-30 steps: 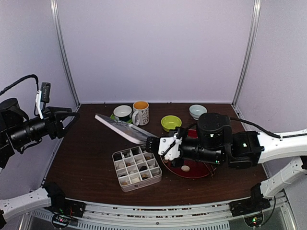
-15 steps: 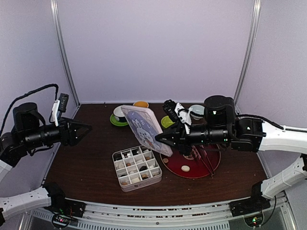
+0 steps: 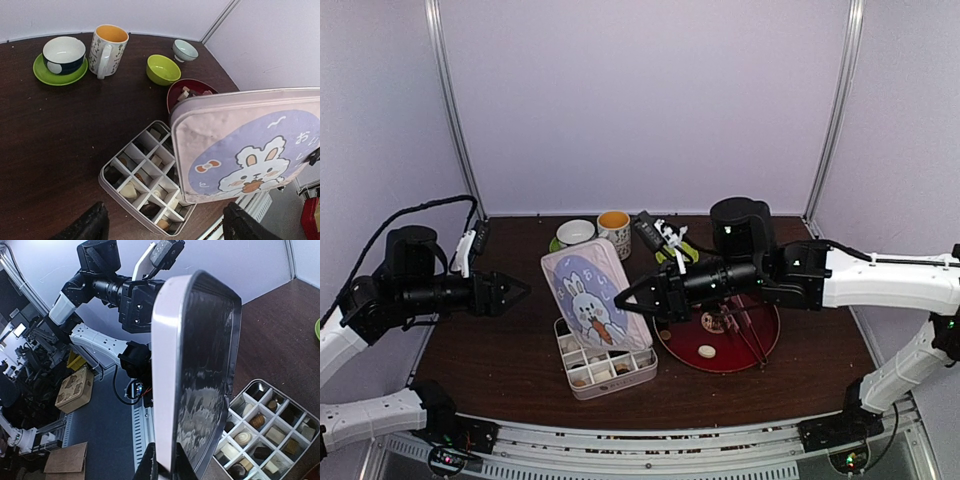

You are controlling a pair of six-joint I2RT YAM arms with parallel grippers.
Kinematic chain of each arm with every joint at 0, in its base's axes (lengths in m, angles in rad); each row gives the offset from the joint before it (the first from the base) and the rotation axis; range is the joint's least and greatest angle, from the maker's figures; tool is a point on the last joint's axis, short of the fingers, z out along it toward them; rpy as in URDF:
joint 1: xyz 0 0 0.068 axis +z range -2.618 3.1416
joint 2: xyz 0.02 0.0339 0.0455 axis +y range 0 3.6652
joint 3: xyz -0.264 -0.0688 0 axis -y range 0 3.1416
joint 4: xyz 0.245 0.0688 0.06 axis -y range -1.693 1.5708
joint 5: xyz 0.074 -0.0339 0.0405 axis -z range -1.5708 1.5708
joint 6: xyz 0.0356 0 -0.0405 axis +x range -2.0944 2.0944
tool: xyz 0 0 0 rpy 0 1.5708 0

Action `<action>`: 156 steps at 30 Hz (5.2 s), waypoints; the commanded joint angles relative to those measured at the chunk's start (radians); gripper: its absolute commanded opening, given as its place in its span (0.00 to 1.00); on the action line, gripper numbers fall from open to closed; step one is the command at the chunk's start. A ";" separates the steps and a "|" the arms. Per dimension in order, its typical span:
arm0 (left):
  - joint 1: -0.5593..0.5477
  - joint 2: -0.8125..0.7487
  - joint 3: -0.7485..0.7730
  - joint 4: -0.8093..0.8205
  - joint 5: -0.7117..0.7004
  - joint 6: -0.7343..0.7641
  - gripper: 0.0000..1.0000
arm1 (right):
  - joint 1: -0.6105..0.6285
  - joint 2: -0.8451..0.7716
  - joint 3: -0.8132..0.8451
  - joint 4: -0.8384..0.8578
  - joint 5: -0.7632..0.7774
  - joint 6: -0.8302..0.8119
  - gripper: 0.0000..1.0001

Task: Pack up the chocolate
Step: Place the box lid on the packing box.

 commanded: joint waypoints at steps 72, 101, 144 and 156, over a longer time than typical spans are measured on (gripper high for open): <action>0.090 0.192 -0.554 0.512 0.293 -0.193 0.49 | -0.291 0.541 0.030 0.250 -0.447 0.490 0.18; 0.046 0.383 -0.604 0.895 0.452 -0.311 0.34 | -0.332 0.609 0.142 -0.045 -0.340 0.273 0.29; 0.044 0.213 -0.546 0.617 0.323 -0.241 0.49 | -0.374 0.264 0.119 -0.250 0.209 0.041 0.57; 0.045 0.199 -0.562 0.629 0.296 -0.243 0.50 | -0.308 0.009 -0.023 -0.114 0.487 0.003 1.00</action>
